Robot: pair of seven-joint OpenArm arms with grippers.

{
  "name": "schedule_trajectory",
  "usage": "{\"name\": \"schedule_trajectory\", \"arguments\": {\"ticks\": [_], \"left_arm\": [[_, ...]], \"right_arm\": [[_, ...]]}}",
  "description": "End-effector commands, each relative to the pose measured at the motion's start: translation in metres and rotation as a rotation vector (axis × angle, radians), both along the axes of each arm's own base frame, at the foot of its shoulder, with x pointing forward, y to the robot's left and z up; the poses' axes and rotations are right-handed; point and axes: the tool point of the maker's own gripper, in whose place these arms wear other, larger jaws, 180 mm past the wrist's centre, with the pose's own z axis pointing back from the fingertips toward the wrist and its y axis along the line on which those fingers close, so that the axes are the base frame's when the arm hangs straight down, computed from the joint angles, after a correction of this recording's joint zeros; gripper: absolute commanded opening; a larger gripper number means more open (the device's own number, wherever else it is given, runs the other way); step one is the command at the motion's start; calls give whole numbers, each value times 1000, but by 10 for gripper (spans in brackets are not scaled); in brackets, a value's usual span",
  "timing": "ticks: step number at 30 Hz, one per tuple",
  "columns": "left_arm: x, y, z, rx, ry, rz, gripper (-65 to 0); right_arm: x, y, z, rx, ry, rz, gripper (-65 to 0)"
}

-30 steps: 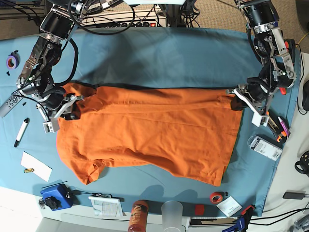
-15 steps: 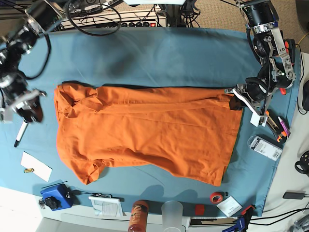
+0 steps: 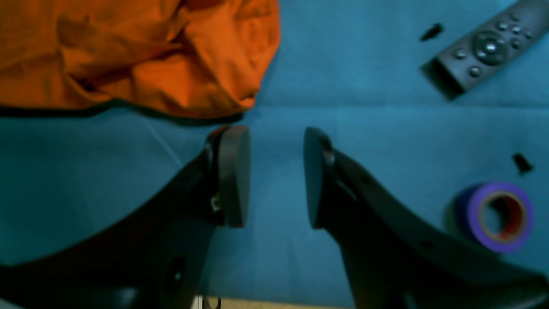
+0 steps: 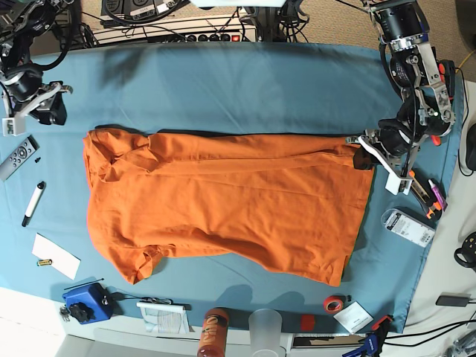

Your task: Layout the t-shirt on the table in an organized manner, then fold the t-shirt properly

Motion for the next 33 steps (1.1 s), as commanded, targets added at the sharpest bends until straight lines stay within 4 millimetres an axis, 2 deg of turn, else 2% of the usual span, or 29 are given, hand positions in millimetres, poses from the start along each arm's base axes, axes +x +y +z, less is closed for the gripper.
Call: {"name": "schedule_trajectory", "arguments": {"ticks": [1,4,7,9,12,15,19,24,30,33], "left_arm": [[9,2,15,-6,-55,2,-650],[9,1,15,-10,-55,2,-650],[9,1,15,-9,-55,2,-650],[9,1,15,-9,-55,2,-650],[9,1,15,-8,-54,2,-650],[9,1,15,-9,-55,2,-650],[9,1,15,-9,-55,2,-650],[9,1,15,-9,-54,2,-650],[9,1,15,-9,-55,2,-650],[9,1,15,-9,-55,2,-650]], "right_arm": [[10,6,12,-10,-44,40,-435],[20,37,-3,11,-3,144,-435],[36,62,-16,-39,19,235,-435],[52,70,-14,-104,-25,267,-435],[73,70,-12,-239,-23,296,-435],[87,82,-10,-313,-16,367,-435],[96,98,-15,-441,11,502,-435],[102,96,-27,-557,80,588,-435],[113,88,-32,-592,120,632,-435],[113,88,-44,-575,157,645,-435]]}}
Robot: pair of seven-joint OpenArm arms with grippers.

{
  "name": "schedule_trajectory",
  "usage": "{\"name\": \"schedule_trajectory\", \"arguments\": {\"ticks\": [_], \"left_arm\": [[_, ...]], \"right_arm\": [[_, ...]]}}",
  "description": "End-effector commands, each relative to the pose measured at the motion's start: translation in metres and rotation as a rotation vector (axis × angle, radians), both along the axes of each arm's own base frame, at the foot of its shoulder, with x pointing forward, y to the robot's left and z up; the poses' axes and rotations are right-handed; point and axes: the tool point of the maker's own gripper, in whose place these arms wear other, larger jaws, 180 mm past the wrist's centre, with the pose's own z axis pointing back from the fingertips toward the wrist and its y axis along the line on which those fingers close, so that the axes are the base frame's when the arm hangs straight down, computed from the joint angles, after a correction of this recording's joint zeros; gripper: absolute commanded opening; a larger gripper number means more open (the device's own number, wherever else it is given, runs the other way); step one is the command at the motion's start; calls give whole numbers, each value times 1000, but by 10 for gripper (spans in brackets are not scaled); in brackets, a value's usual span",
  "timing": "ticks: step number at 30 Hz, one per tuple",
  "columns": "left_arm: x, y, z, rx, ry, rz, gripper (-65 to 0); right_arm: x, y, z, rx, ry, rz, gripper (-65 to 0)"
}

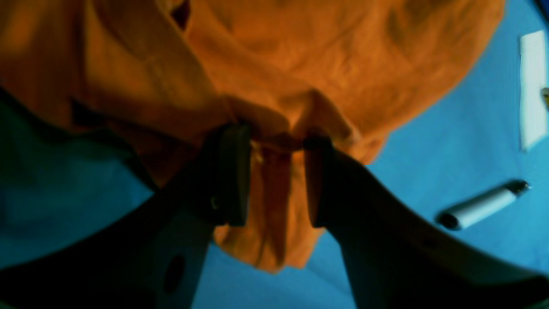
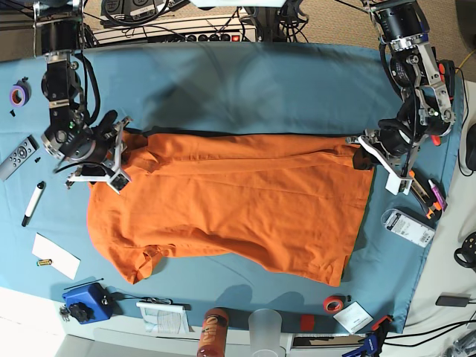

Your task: Layout the t-shirt on the table in an organized manner, then fold the t-shirt properly

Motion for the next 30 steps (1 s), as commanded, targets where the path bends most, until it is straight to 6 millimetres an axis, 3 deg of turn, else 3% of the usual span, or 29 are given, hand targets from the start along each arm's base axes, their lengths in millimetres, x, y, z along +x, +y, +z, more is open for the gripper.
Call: {"name": "schedule_trajectory", "arguments": {"ticks": [1,3,7,8,14,19,25,30], "left_arm": [[9,2,14,-3,-53,3,-650],[9,2,14,-2,-52,3,-650],[9,2,14,-2,-52,3,-650],[9,2,14,-2,-52,3,-650],[9,2,14,-3,-53,3,-650],[9,2,14,-2,-52,3,-650],[9,2,14,-2,-52,3,-650],[9,2,14,-3,-53,3,-650]], "right_arm": [[8,-3,7,-2,-23,6,-435],[6,0,0,8,1,13,-447],[6,2,2,20,2,2,-631],[8,2,6,18,-11,-7,-650],[16,20,40,23,-113,37,-650],[18,24,52,116,-137,3,-650],[22,6,79,269,-182,-98,-650],[12,-21,95,360,-220,-178,-650]]}}
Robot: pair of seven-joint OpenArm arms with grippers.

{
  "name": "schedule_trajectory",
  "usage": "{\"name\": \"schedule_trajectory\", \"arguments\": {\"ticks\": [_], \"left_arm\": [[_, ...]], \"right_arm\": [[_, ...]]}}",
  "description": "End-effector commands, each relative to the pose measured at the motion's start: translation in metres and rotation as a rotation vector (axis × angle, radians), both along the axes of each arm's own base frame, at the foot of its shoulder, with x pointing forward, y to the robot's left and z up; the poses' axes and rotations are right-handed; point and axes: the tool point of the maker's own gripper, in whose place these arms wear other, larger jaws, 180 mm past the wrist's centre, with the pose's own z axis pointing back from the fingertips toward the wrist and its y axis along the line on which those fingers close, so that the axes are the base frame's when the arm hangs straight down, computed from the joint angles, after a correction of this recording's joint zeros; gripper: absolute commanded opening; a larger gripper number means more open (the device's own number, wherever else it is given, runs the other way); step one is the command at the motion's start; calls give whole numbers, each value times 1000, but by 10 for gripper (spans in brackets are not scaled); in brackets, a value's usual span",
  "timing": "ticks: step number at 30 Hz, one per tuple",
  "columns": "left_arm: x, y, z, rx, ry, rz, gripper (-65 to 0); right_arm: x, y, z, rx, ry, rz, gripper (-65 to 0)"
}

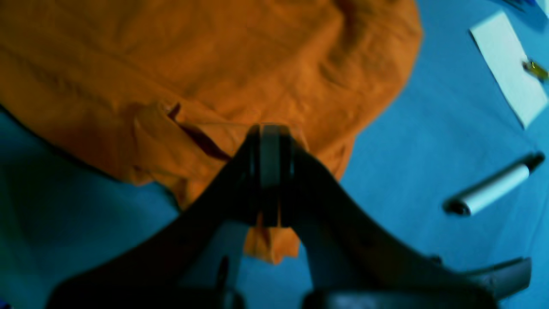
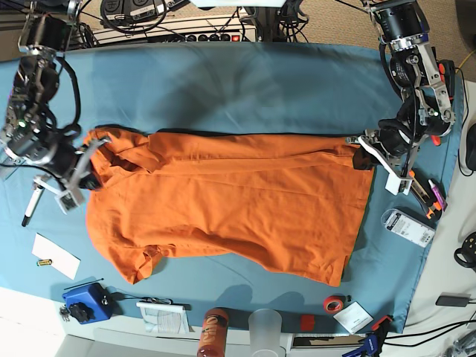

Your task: Layout the t-shirt on the table in an organized manner, then fold the t-shirt properly

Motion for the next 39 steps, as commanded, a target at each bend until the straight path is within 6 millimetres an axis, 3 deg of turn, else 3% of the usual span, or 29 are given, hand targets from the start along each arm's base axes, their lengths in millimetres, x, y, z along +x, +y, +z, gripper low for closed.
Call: {"name": "schedule_trajectory", "arguments": {"ticks": [1,5,8,11,13,19,25,28,33,36,39], "left_arm": [[9,2,14,-3,-53,3,-650],[9,2,14,-4,-53,3,-650],[9,2,14,-6,-53,3,-650],[9,2,14,-6,-54,3,-650],[9,2,14,-6,-53,3,-650],[10,0,16,-19,-60,1,-650],[10,0,16,-23,-60,0,-650],[10,0,16,-23,-60,0,-650],[10,0,16,-23,-60,0,-650],[10,0,16,-24,-60,1,-650],[10,0,17,-24,-61,1,-650]], "right_arm": [[2,-8,14,-2,-43,-12,-650],[-13,-29,7,-11,-16,-82,-650],[-26,-33,-6,-51,45,-62,-650],[-38,-31,-20,-67,86,-43,-443],[-42,-25,-27,-61,102,-24,-399],[-32,-12,-36,-159,116,41,-399],[-7,18,-38,-302,77,198,-399],[-2,32,-48,-348,93,259,-400],[6,26,-71,-400,166,272,-400],[13,21,-75,-386,174,257,-407],[12,24,-76,-363,176,259,-563]]}}
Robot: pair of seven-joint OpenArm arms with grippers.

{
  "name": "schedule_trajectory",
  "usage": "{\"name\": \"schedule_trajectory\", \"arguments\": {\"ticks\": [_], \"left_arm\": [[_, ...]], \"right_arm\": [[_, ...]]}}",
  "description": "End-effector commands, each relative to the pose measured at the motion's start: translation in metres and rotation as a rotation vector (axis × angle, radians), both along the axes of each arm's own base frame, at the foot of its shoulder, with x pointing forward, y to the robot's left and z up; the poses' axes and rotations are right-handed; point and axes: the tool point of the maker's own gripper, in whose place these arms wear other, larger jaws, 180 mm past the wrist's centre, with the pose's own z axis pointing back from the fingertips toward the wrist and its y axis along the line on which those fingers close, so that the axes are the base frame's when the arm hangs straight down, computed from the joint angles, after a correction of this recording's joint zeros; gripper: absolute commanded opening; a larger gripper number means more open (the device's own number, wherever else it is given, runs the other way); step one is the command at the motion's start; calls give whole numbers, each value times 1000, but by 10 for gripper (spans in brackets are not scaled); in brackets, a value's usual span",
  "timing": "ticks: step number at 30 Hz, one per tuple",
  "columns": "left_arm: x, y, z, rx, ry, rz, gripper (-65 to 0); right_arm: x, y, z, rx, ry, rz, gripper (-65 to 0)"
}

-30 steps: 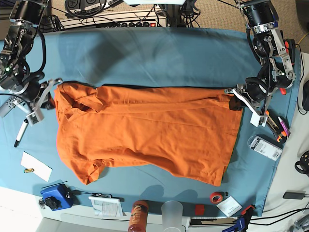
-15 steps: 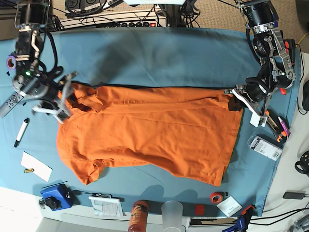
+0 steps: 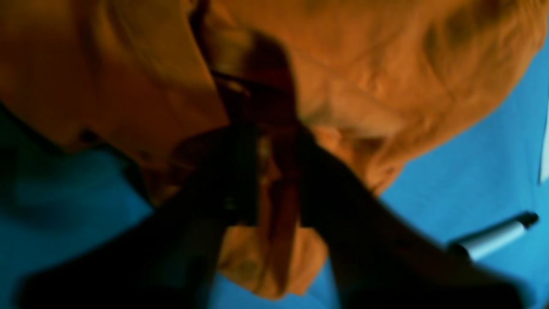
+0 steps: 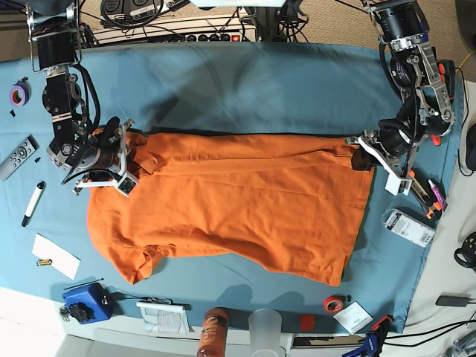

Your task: Layout the t-shirt on the table in an organized manner, then fold the t-shirt properly

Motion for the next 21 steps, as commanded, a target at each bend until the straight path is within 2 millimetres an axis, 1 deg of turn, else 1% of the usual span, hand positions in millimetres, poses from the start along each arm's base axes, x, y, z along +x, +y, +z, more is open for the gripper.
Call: {"name": "schedule_trajectory", "arguments": {"ticks": [1,2,5,7,10,12,15,17,19,21], "left_arm": [[9,2,14,-3,-53,3,-650],[9,2,14,-3,-53,3,-650],[9,2,14,-3,-53,3,-650],[9,2,14,-3,-53,3,-650],[9,2,14,-3,-53,3,-650],[9,2,14,-3,-52,4,-650],[9,2,14,-2,-52,3,-650],[9,2,14,-2,-52,3,-650],[9,2,14,-4,-53,3,-650],[9,1,14,-6,-53,3,-650]], "right_arm": [[10,-5,13,-3,-42,-3,-629],[10,-5,13,-4,-41,-4,-650],[15,-9,17,5,-73,-63,-650],[19,-6,24,28,-102,-90,-650],[24,11,45,125,-145,-78,-650],[25,17,59,186,-165,-81,-650],[28,8,71,215,-192,-117,-650],[30,-1,77,222,-216,-148,-650],[33,-13,83,228,-240,-214,-650],[32,-24,85,214,-237,-257,-650]]}}
